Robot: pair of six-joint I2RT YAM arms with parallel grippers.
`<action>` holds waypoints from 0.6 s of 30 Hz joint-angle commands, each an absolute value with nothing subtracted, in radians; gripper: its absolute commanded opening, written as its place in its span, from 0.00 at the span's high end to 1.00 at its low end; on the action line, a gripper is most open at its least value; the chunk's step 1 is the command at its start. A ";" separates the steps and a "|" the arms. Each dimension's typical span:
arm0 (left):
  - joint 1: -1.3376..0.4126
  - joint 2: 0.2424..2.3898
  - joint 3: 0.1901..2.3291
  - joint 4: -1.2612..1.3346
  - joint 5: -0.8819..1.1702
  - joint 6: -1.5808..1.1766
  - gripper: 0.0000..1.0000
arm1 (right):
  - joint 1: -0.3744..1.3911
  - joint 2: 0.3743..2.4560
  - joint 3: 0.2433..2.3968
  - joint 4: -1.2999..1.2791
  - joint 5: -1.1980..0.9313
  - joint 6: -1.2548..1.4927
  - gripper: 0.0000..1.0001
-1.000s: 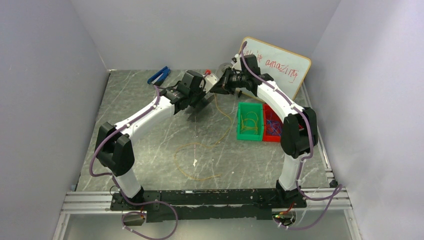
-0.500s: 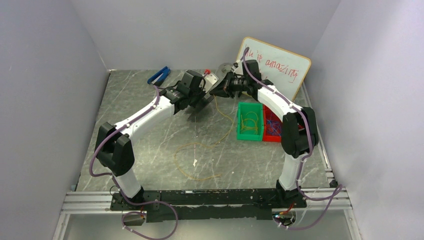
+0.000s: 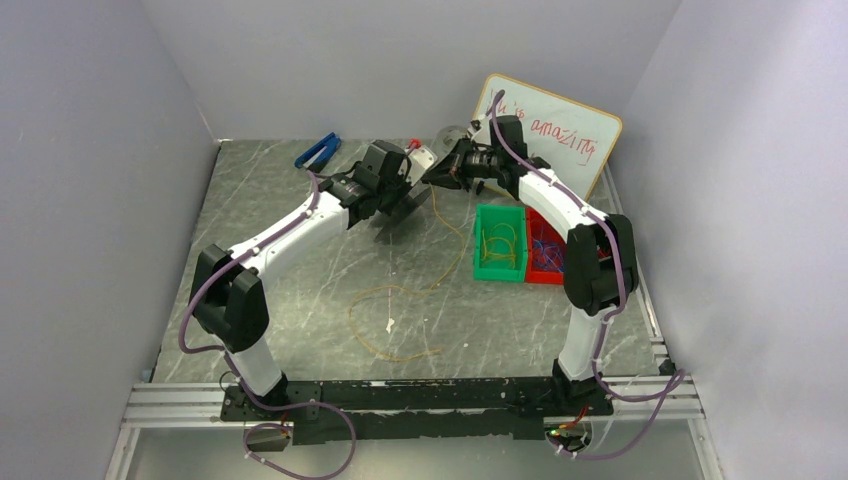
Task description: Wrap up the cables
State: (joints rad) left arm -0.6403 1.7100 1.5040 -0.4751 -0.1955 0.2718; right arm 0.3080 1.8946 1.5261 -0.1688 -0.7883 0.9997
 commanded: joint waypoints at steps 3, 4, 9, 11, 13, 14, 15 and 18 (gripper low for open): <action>-0.647 1.717 1.516 -0.488 -0.098 0.235 0.97 | 0.306 1.899 1.569 -0.072 -0.841 1.058 1.00; -0.647 1.719 1.517 -0.487 -0.099 0.234 0.98 | 0.305 1.898 1.570 -0.070 -0.840 1.058 1.00; -0.647 1.723 1.524 -0.494 -0.087 0.229 0.97 | 0.306 1.909 1.574 -0.069 -0.838 1.055 1.00; -0.647 1.726 1.525 -0.494 -0.086 0.229 0.97 | 0.306 1.910 1.566 -0.045 -0.851 1.072 1.00; -0.648 1.726 1.526 -0.495 -0.087 0.227 0.97 | 0.306 1.910 1.564 -0.032 -0.855 1.076 1.00; -0.647 1.726 1.527 -0.497 -0.085 0.226 0.97 | 0.306 1.911 1.563 -0.029 -0.859 1.075 1.00; -0.647 1.726 1.528 -0.498 -0.084 0.226 0.97 | 0.307 1.915 1.559 -0.018 -0.862 1.080 1.00; -0.647 1.724 1.529 -0.499 -0.085 0.224 0.98 | 0.304 1.911 1.521 0.065 -0.887 1.130 1.00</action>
State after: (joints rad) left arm -0.6403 1.7100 1.5040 -0.4755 -0.1856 0.2718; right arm 0.3080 1.9083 1.5322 -0.0734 -0.8398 1.0660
